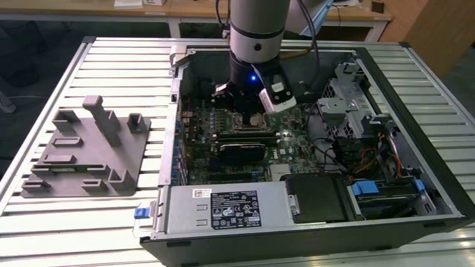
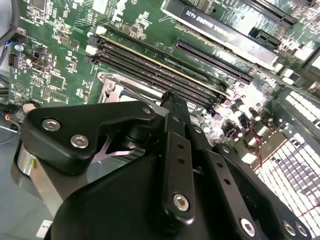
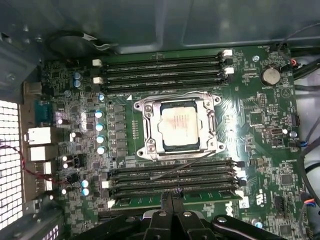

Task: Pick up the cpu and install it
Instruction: 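Install the second cpu locking lever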

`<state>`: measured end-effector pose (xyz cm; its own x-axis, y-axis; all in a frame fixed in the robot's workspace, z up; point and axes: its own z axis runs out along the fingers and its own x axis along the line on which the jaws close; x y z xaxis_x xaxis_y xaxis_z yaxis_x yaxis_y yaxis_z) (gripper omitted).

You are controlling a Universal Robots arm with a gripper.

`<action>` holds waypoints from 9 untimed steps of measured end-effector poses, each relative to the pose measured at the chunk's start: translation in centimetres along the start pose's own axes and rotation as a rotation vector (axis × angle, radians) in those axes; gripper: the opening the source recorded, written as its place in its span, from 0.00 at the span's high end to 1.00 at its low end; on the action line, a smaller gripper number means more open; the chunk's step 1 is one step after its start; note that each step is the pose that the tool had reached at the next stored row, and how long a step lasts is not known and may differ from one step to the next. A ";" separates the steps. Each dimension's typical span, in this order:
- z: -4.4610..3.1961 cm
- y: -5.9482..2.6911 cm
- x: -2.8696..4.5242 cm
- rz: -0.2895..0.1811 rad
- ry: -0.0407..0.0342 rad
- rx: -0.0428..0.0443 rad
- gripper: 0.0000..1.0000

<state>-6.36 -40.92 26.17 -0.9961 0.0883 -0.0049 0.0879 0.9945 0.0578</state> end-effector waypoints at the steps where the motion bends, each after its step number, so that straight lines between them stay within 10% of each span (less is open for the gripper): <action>1: 0.13 0.03 0.00 0.000 0.0001 0.0001 0.89; 9: 1.08 0.26 0.04 -0.003 0.0007 -0.0048 0.89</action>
<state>-6.37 -40.60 25.10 -0.9963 0.0856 -0.0044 0.0852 0.9944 0.0626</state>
